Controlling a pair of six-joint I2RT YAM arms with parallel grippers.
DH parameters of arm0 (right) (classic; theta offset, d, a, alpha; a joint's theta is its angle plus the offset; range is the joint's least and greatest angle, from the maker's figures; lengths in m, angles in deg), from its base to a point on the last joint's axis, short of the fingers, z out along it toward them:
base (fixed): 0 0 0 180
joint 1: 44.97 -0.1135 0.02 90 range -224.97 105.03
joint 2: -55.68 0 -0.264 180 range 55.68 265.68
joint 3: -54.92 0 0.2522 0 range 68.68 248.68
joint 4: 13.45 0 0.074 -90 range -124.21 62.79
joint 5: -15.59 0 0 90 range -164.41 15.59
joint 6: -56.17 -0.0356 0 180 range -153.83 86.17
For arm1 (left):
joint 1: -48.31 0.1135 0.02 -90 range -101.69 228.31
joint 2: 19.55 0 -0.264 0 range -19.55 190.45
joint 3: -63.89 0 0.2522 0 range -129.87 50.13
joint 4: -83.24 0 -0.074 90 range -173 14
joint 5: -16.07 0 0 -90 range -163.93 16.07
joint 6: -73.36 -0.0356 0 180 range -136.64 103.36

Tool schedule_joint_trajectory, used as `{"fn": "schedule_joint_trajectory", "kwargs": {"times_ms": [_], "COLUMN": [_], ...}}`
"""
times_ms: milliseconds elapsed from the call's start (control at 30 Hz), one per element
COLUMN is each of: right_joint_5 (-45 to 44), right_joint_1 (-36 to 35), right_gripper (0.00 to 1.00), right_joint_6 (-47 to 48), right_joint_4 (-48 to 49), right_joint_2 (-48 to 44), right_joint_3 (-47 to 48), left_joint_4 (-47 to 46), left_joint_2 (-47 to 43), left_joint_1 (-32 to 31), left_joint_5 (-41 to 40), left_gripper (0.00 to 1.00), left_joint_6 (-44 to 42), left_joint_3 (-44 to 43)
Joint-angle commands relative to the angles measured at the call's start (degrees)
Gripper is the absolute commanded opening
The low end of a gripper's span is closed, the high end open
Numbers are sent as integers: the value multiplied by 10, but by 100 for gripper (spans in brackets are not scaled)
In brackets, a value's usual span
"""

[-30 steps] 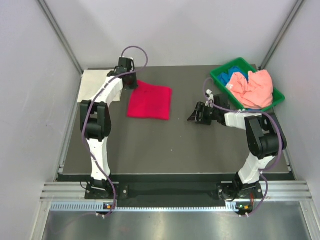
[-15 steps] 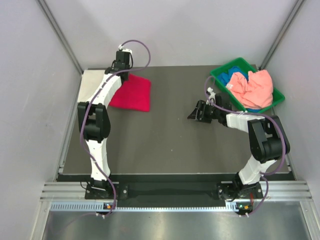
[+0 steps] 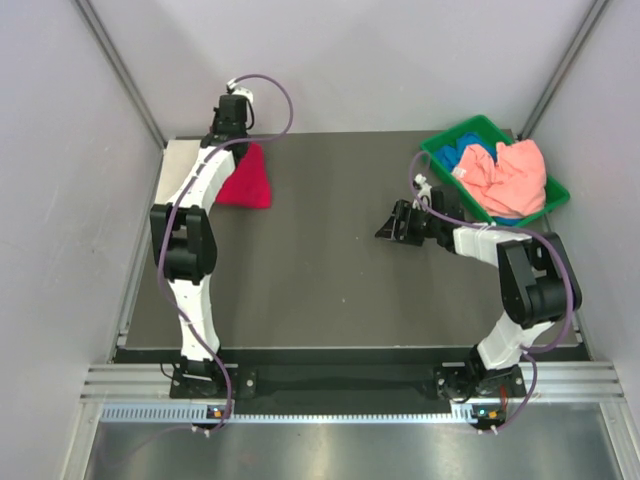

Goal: Fold and stack the t-shirts
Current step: Neatly place the folded tshirt to the corner

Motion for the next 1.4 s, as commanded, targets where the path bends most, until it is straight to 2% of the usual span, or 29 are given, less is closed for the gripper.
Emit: {"fn": "schedule_joint_trajectory", "kwargs": {"times_ms": [0, 300, 467, 867, 1367], "right_joint_5": [8, 4, 1, -2, -8], "right_joint_1": [-7, -7, -7, -6, -7], "right_gripper": [65, 65, 65, 65, 65], "right_joint_6": [12, 15, 16, 17, 19], "right_joint_4": [6, 3, 2, 3, -3], "right_joint_2": [-29, -38, -40, -23, -24], "right_joint_3": [17, 14, 13, 15, 18], "left_joint_4": [-109, -180, -172, -153, -148], "left_joint_2": [-41, -29, -40, -28, -63], "left_joint_1": [7, 35, 49, 76, 94], "left_joint_5": [-5, -15, 41, 52, 107], "left_gripper": [0, 0, 0, 0, 0], "left_joint_6": [-61, -73, -50, -94, -95], "left_joint_3": [4, 33, 26, 5, 30]}}
